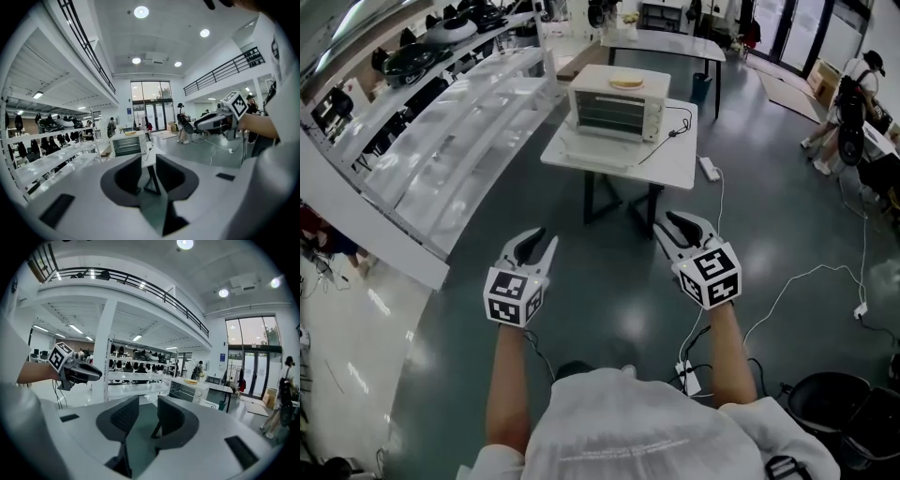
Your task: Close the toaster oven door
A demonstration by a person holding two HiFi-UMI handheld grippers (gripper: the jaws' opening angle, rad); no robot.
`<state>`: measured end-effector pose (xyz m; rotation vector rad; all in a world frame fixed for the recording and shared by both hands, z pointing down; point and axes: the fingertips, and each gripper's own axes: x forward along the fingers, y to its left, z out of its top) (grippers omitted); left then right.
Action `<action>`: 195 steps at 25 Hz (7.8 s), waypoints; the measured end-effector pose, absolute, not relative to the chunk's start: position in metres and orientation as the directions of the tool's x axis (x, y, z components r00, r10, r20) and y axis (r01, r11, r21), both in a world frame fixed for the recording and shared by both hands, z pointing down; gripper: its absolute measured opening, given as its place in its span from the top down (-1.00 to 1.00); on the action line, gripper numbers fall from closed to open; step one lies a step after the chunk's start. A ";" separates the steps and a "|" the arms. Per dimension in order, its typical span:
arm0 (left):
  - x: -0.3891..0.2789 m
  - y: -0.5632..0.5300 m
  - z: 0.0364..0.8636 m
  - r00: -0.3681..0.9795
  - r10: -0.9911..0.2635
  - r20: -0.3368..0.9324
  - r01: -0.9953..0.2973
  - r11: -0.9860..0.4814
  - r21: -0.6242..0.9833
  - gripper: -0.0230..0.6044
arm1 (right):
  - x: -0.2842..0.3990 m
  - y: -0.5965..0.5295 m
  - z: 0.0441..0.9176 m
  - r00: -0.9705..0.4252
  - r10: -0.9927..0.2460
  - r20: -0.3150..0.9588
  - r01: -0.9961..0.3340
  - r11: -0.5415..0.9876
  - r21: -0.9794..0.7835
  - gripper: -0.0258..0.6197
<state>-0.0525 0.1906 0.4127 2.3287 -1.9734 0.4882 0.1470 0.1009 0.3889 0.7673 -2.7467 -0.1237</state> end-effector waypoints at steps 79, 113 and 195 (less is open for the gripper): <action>-0.233 -0.295 0.732 0.246 -0.675 0.696 -0.969 -0.185 0.163 0.68 | -0.038 -0.324 0.566 -0.667 -0.437 0.603 -0.609 0.786 -0.104 0.55; -0.253 -0.388 0.588 0.167 -0.791 0.589 -0.986 -0.145 0.085 0.73 | -0.004 -0.361 0.485 -0.656 -0.620 0.431 -0.709 0.702 -0.069 0.55; -0.221 -0.215 0.347 0.307 -0.948 0.081 -0.928 -0.317 -0.194 0.86 | -0.007 -0.244 0.326 -0.664 -0.736 0.133 -0.707 0.675 0.210 0.87</action>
